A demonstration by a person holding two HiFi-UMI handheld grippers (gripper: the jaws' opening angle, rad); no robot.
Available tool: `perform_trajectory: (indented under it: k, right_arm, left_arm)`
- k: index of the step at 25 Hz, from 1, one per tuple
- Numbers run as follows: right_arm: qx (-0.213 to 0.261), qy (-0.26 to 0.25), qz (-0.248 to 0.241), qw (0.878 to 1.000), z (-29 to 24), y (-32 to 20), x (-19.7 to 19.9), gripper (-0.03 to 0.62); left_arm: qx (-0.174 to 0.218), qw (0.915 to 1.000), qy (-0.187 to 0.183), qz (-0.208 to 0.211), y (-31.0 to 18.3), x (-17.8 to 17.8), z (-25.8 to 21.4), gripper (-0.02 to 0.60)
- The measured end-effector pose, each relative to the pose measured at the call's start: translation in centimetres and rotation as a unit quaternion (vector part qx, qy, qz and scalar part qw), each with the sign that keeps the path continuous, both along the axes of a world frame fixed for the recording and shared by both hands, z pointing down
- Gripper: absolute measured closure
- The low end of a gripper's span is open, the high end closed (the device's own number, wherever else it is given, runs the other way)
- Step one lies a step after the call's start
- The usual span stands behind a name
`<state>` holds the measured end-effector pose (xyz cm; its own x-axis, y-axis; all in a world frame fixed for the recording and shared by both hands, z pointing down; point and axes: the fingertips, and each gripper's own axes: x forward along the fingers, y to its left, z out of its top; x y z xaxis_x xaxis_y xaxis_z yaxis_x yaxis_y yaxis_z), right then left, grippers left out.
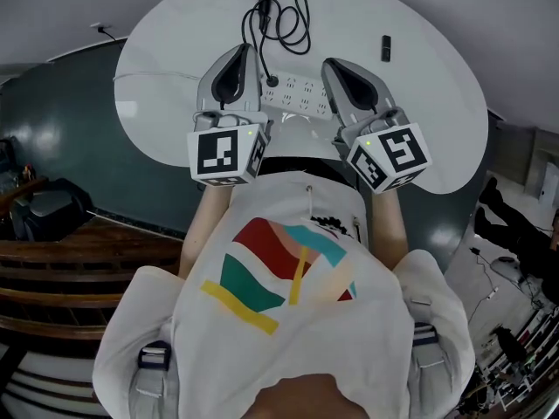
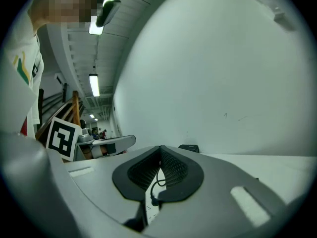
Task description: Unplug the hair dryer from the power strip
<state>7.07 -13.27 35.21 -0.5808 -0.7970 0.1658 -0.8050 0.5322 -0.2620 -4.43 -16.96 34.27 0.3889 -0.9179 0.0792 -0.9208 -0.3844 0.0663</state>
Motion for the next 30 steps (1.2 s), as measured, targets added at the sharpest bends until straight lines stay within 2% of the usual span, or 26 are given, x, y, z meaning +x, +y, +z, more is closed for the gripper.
perform_trajectory:
  k: [1, 4, 6, 9, 12, 14, 21, 26, 29, 30]
  right_arm:
    - [-0.005, -0.009, -0.011, 1.000, 0.1, -0.2, -0.2, 0.589]
    - [-0.024, -0.003, -0.054, 0.998, 0.9, -0.4, -1.4, 0.529]
    - [-0.034, 0.029, -0.087, 0.995, 1.7, -0.4, -2.2, 0.432]
    - [-0.054, 0.102, -0.157, 0.981, 3.8, 0.3, -3.5, 0.424]
    - [-0.106, 0.187, -0.243, 0.946, 7.8, 1.8, -4.4, 0.457]
    - [-0.130, 0.238, -0.274, 0.923, 10.2, 2.2, -4.4, 0.459]
    - [-0.192, 0.359, -0.327, 0.853, 17.2, 3.0, -3.4, 0.434]
    - [-0.217, 0.404, -0.349, 0.817, 20.0, 3.4, -3.0, 0.430]
    - [-0.220, 0.446, -0.362, 0.788, 21.8, 3.7, -2.5, 0.437]
    - [-0.222, 0.453, -0.364, 0.783, 22.1, 3.8, -2.4, 0.433]
  left_arm:
    - [0.001, 1.0000, -0.002, 0.002, -0.1, 0.0, 0.2, 0.581]
    - [-0.003, 1.0000, -0.008, 0.003, 0.1, 0.0, 0.9, 0.581]
    - [-0.004, 0.9999, -0.012, 0.005, 0.3, 0.0, 1.1, 0.581]
    - [-0.012, 0.9997, -0.019, 0.009, 0.4, 0.0, 1.9, 0.581]
    - [-0.030, 0.9992, -0.023, 0.011, 0.4, -0.2, 3.2, 0.581]
    - [-0.041, 0.9988, -0.022, 0.014, 0.5, -0.4, 4.1, 0.581]
    - [-0.072, 0.9970, -0.026, 0.012, 0.9, -1.3, 6.8, 0.581]
    - [-0.087, 0.9957, -0.029, 0.014, 1.1, -1.3, 8.1, 0.575]
    - [-0.092, 0.9952, -0.028, 0.016, 1.2, -1.5, 8.6, 0.568]
    - [-0.093, 0.9952, -0.028, 0.017, 1.3, -1.6, 8.7, 0.565]
